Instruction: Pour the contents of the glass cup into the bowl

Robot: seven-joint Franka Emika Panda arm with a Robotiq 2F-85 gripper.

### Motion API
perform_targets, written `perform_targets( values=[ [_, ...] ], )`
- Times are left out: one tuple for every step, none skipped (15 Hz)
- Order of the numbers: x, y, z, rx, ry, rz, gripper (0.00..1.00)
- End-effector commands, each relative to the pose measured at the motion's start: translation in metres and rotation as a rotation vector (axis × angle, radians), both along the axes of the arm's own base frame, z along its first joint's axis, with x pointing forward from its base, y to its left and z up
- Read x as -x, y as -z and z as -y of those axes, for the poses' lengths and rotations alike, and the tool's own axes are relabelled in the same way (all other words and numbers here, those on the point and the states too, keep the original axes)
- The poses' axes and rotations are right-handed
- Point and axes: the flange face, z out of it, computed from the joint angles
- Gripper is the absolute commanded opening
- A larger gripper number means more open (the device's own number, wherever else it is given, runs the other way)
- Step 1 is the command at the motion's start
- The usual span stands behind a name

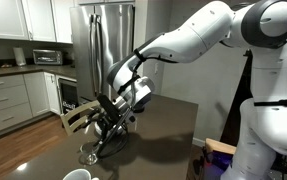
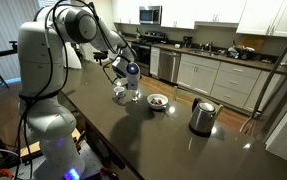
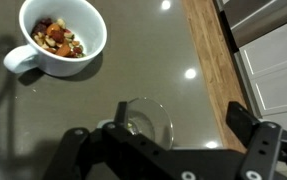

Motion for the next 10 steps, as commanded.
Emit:
perform_targets(
  values=[
    [0.006, -0.018, -0.002, 0.105, -0.123, 0.059, 1.00],
    [0.005, -0.024, -0.001, 0.127, -0.157, 0.079, 1.00],
    [0.005, -0.029, -0.003, 0.145, -0.190, 0.102, 1.00],
    [0.004, -0.035, -0.003, 0.154, -0.217, 0.118, 1.00],
    [0.005, -0.041, -0.004, 0.161, -0.246, 0.131, 1.00],
    [0.006, -0.047, -0.005, 0.170, -0.276, 0.149, 1.00],
    [0.006, -0.053, -0.006, 0.181, -0.305, 0.168, 1.00],
    [0.007, -0.059, -0.008, 0.190, -0.325, 0.181, 1.00],
    [0.006, -0.069, -0.009, 0.171, -0.312, 0.222, 1.00],
    [-0.003, -0.054, -0.010, 0.174, -0.283, 0.168, 1.00]
  ],
)
